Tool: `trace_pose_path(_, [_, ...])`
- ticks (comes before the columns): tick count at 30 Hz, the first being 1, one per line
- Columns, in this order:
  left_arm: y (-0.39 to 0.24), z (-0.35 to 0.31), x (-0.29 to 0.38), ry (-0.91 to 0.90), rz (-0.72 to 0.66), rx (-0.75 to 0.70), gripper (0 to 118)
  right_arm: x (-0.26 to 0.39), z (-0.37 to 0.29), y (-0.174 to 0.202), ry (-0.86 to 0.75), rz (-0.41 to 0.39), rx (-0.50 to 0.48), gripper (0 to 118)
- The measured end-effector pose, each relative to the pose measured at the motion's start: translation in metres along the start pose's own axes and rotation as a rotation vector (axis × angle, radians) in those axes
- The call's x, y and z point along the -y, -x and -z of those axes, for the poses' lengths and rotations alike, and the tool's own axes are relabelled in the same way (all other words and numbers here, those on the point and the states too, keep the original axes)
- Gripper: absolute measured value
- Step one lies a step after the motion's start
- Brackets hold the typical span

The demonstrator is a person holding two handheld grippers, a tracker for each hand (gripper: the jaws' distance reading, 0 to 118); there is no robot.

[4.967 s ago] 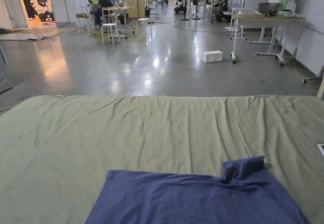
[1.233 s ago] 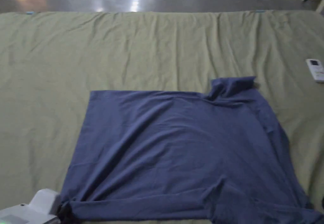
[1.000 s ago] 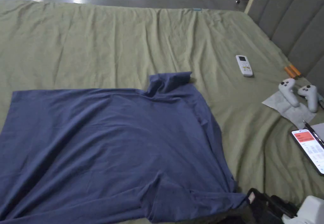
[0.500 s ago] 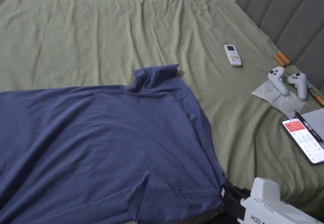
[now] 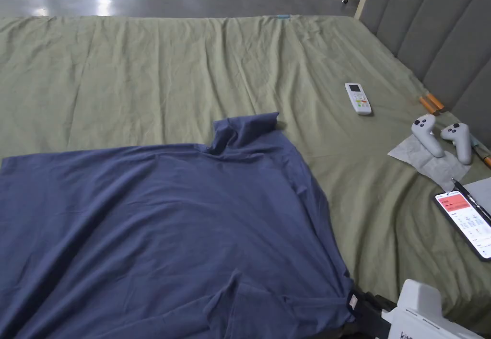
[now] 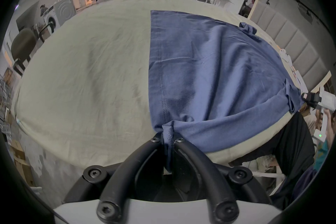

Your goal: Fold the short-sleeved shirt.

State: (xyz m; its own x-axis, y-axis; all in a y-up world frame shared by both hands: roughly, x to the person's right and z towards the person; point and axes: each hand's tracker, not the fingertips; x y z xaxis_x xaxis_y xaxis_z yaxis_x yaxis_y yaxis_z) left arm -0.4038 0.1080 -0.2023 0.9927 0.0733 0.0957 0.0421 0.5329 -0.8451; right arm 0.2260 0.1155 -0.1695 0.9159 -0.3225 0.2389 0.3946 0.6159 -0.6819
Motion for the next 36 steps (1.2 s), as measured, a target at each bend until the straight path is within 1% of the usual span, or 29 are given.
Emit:
trace_pose_path(1, [0.002, 0.000, 0.002, 0.000, -0.005, -0.002, 8, -0.001, -0.004, -0.002, -0.012, 0.011, -0.010, 7])
trace_pose_path(2, [0.005, -0.004, 0.001, -0.002, -0.030, -0.002, 8, -0.003, -0.009, -0.001, -0.019, 0.005, -0.014, 7])
trace_pose_path(4, [0.007, -0.013, -0.001, -0.035, -0.120, 0.012, 8, -0.011, -0.018, 0.006, -0.025, -0.002, -0.012, 7])
trace_pose_path(5, [0.004, -0.020, -0.004, -0.059, -0.129, 0.027, 8, -0.015, -0.021, 0.008, -0.029, -0.006, -0.018, 7])
trace_pose_path(7, [0.002, -0.031, -0.012, -0.102, -0.113, 0.041, 8, -0.025, -0.025, 0.013, -0.046, -0.028, -0.030, 7])
trace_pose_path(8, [0.002, -0.038, -0.018, -0.153, -0.105, 0.033, 8, -0.032, -0.025, 0.015, -0.050, -0.030, -0.032, 7])
trace_pose_path(9, [0.005, -0.039, -0.026, -0.179, -0.104, 0.055, 8, -0.040, -0.024, 0.018, -0.059, -0.041, -0.045, 7])
trace_pose_path(10, [0.008, -0.037, -0.036, -0.161, -0.110, 0.082, 8, -0.049, -0.022, 0.022, -0.067, -0.047, -0.059, 7])
trace_pose_path(12, [0.011, -0.033, -0.058, -0.176, -0.106, 0.077, 8, -0.077, -0.015, 0.035, -0.080, -0.072, -0.083, 7])
trace_pose_path(14, [0.022, -0.017, -0.083, -0.183, -0.073, 0.064, 8, -0.106, 0.001, 0.048, -0.092, -0.096, -0.091, 7])
trace_pose_path(16, [0.027, -0.003, -0.110, -0.187, -0.068, 0.055, 8, -0.133, 0.024, 0.061, -0.104, -0.112, -0.073, 7])
trace_pose_path(19, [0.027, 0.021, -0.152, -0.170, -0.063, 0.051, 8, -0.167, 0.068, 0.076, -0.075, -0.111, -0.068, 7])
trace_pose_path(20, [0.028, 0.031, -0.164, -0.167, -0.055, 0.041, 8, -0.178, 0.081, 0.082, -0.059, -0.120, -0.068, 7])
trace_pose_path(21, [0.029, 0.042, -0.173, -0.145, -0.051, 0.031, 7, -0.185, 0.095, 0.087, -0.033, -0.144, -0.044, 6])
trace_pose_path(23, [0.030, 0.062, -0.191, -0.139, -0.048, 0.024, 7, -0.194, 0.124, 0.094, -0.008, -0.181, -0.004, 6])
trace_pose_path(24, [0.030, 0.070, -0.198, -0.125, -0.048, 0.025, 7, -0.195, 0.130, 0.093, 0.009, -0.184, 0.016, 7])
trace_pose_path(27, [0.022, 0.095, -0.209, -0.091, -0.062, 0.023, 8, -0.194, 0.159, 0.093, 0.062, -0.210, 0.036, 7])
trace_pose_path(28, [0.022, 0.106, -0.210, -0.085, -0.078, 0.020, 14, -0.190, 0.168, 0.089, 0.071, -0.206, 0.043, 9])
trace_pose_path(29, [0.032, 0.119, -0.208, -0.082, -0.090, 0.016, 34, -0.187, 0.176, 0.086, 0.090, -0.211, 0.036, 27])
trace_pose_path(30, [0.033, 0.125, -0.205, -0.083, -0.092, -0.002, 52, -0.185, 0.180, 0.084, 0.111, -0.222, 0.036, 53])
trace_pose_path(31, [0.033, 0.128, -0.202, -0.076, -0.089, -0.015, 70, -0.182, 0.181, 0.081, 0.112, -0.228, 0.043, 75])
trace_pose_path(32, [0.032, 0.127, -0.198, -0.071, -0.090, -0.027, 80, -0.181, 0.180, 0.077, 0.105, -0.231, 0.054, 85])
trace_pose_path(33, [0.026, 0.114, -0.193, -0.080, -0.084, -0.039, 80, -0.180, 0.174, 0.074, 0.090, -0.234, 0.057, 84])
trace_pose_path(34, [0.026, 0.100, -0.189, -0.125, -0.056, -0.030, 80, -0.180, 0.162, 0.071, 0.042, -0.232, 0.042, 85])
trace_pose_path(36, [0.023, 0.072, -0.185, -0.193, 0.006, -0.041, 80, -0.182, 0.138, 0.065, -0.024, -0.251, -0.008, 85])
